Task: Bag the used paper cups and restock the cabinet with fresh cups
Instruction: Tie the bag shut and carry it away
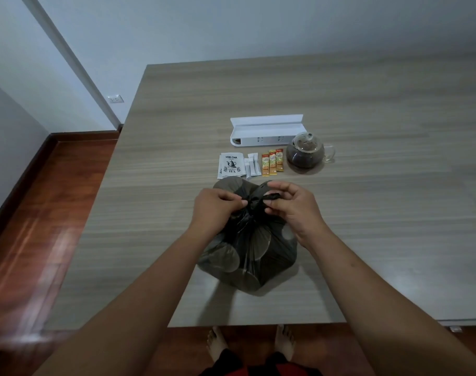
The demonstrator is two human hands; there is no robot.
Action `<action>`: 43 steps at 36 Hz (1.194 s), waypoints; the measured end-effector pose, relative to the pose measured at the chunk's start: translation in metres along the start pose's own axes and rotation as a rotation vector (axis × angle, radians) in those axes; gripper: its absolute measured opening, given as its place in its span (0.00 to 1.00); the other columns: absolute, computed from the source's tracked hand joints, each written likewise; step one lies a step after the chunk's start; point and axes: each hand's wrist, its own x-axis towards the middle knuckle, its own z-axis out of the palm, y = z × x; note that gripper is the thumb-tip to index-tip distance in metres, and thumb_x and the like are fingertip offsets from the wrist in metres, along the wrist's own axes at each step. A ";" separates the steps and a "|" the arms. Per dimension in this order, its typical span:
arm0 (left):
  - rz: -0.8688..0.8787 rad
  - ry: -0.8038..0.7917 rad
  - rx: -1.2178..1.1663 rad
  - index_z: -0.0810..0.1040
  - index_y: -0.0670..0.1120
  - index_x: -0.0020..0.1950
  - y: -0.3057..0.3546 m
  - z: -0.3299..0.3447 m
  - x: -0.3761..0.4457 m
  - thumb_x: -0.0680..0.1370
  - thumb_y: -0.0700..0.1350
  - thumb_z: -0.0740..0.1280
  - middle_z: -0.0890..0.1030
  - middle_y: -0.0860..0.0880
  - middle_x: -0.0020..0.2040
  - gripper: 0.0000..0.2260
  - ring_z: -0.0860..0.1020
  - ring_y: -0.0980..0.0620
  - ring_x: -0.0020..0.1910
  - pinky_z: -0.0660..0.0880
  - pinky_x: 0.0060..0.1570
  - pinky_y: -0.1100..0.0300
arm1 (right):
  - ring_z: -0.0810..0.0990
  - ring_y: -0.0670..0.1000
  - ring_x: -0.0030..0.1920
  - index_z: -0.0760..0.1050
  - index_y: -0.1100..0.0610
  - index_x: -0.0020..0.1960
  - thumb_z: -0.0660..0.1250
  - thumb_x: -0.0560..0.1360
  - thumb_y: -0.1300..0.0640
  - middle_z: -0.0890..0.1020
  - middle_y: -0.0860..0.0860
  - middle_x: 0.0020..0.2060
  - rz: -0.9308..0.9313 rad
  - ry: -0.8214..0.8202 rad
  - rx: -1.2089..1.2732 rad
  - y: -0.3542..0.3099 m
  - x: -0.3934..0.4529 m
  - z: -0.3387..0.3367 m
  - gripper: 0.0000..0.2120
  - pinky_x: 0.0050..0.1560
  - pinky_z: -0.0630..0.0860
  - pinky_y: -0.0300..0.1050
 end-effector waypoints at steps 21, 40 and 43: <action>0.330 -0.181 0.473 0.80 0.45 0.39 -0.004 0.014 -0.012 0.76 0.48 0.71 0.78 0.49 0.42 0.09 0.75 0.53 0.42 0.67 0.41 0.61 | 0.84 0.48 0.39 0.78 0.60 0.55 0.62 0.73 0.78 0.84 0.55 0.43 -0.022 -0.014 -0.056 -0.005 0.005 0.006 0.18 0.39 0.83 0.41; 0.280 -0.145 0.345 0.79 0.47 0.35 -0.008 0.012 -0.013 0.78 0.48 0.68 0.74 0.53 0.27 0.13 0.71 0.61 0.27 0.63 0.28 0.69 | 0.82 0.45 0.37 0.82 0.60 0.43 0.75 0.70 0.68 0.84 0.52 0.36 -0.023 0.029 -0.252 0.024 -0.011 0.003 0.05 0.39 0.81 0.38; 0.274 -0.110 0.303 0.80 0.52 0.34 -0.008 0.011 -0.013 0.78 0.46 0.69 0.76 0.55 0.27 0.12 0.72 0.61 0.27 0.65 0.29 0.68 | 0.83 0.44 0.37 0.83 0.62 0.44 0.75 0.70 0.66 0.84 0.52 0.36 -0.028 0.052 -0.265 0.025 -0.012 0.004 0.04 0.39 0.81 0.37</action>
